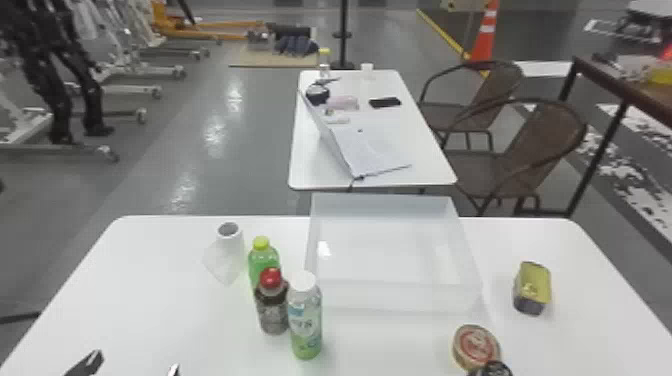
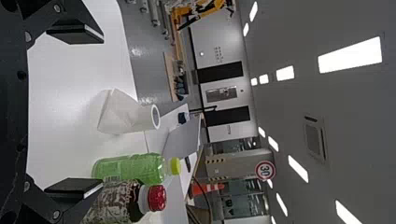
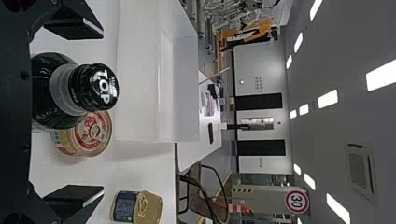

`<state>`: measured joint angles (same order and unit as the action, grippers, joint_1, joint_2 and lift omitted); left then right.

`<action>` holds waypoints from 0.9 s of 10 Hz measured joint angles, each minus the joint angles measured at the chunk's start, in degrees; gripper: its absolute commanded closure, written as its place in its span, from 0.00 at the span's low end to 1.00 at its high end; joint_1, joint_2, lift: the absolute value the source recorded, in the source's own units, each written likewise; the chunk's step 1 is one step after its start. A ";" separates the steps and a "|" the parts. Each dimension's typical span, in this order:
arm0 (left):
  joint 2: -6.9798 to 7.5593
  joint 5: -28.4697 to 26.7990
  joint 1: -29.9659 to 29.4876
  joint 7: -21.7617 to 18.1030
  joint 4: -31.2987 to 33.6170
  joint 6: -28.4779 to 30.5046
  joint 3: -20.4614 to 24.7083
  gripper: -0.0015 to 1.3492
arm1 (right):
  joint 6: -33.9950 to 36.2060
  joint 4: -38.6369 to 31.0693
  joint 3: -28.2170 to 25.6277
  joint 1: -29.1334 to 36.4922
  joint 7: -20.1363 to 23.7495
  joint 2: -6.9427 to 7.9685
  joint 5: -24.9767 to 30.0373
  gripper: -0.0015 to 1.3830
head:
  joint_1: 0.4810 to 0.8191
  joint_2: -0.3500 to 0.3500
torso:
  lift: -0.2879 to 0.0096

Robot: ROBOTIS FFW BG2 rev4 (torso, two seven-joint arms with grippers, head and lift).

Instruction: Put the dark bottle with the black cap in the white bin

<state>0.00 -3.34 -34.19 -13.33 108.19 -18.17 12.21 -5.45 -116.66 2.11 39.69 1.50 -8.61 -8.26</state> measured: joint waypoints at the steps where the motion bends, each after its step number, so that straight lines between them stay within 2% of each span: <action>1: 0.00 0.03 0.01 0.00 -0.05 -0.02 0.00 0.15 | -0.01 0.02 0.00 -0.02 0.03 0.00 0.00 0.09 | 0.20 0.50 | 0.63; 9: 0.00 0.10 0.17 -0.02 -0.32 -0.44 -0.04 0.15 | -0.39 0.46 -0.03 -0.35 0.96 -0.03 -0.34 0.09 | 0.20 0.50 | 0.63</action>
<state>0.00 -3.24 -34.02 -13.35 107.86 -18.61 12.17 -5.84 -116.19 2.08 39.33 2.46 -8.64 -8.60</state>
